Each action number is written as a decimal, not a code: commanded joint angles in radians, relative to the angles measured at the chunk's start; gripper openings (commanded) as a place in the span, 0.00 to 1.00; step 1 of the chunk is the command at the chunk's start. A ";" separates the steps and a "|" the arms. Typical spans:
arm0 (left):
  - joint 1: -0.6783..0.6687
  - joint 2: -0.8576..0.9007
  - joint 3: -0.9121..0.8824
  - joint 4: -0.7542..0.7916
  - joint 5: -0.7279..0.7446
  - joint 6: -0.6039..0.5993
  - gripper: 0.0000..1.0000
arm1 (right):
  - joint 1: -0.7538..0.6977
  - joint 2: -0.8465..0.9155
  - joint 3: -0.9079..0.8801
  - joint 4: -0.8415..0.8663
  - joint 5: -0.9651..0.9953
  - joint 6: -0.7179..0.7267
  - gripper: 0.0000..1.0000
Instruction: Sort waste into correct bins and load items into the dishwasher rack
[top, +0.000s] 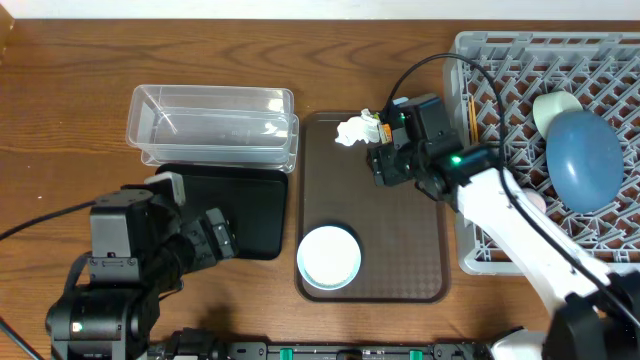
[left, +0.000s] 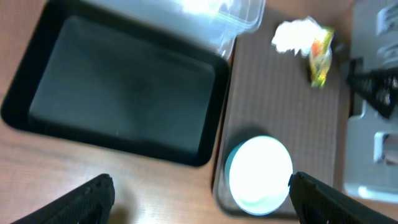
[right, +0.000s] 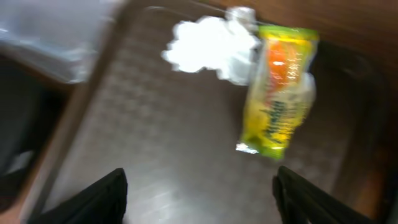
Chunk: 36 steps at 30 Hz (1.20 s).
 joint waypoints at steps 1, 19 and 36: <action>-0.002 0.001 0.008 0.033 0.017 -0.061 0.92 | -0.002 -0.062 0.005 -0.057 -0.146 -0.008 0.73; -0.508 0.278 -0.018 0.058 0.010 0.082 0.90 | -0.356 -0.692 0.005 -0.192 0.202 0.161 0.77; -0.771 0.702 -0.019 0.252 -0.142 -0.072 0.87 | -0.456 -0.903 0.004 -0.363 0.263 0.168 0.99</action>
